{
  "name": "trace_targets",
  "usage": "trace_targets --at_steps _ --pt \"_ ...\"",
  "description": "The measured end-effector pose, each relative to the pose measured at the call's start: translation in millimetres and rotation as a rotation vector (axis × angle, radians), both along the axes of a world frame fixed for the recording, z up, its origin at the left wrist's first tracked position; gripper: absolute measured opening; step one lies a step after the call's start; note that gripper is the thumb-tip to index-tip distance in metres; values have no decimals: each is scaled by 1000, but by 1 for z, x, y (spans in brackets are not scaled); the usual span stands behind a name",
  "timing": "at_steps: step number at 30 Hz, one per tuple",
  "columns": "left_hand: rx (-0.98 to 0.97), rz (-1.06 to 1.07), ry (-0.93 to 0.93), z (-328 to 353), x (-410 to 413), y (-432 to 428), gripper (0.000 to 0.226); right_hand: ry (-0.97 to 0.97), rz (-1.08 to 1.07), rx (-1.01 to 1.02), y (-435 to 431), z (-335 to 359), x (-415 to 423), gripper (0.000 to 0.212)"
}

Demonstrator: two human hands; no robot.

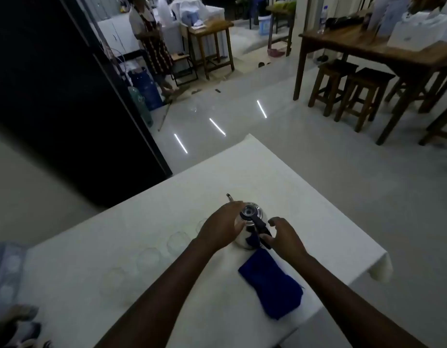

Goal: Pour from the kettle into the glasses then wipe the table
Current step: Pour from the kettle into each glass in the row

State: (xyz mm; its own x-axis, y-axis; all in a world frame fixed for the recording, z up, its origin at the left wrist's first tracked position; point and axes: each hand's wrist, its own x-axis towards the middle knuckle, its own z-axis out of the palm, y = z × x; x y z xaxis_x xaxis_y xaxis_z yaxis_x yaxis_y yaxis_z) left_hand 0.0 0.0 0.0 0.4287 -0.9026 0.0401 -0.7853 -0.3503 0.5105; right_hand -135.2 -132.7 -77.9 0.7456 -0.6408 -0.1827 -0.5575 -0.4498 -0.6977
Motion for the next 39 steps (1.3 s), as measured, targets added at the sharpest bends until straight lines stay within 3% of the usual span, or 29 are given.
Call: trace_targets --at_steps 4,10,15,27,39 --pt "-14 66 32 -13 -5 -12 45 49 41 93 -7 -9 0 22" --pt "43 111 24 -46 -8 -21 53 -17 97 308 -15 -24 2 15" --pt "37 142 25 -55 -9 -21 55 -141 42 527 -14 -25 4 21" --pt "35 132 -59 -51 -16 -18 55 -286 -106 572 -15 -6 -1 16" --pt "-80 110 -49 0 -35 -8 59 -343 -50 402 -4 48 -35 24"
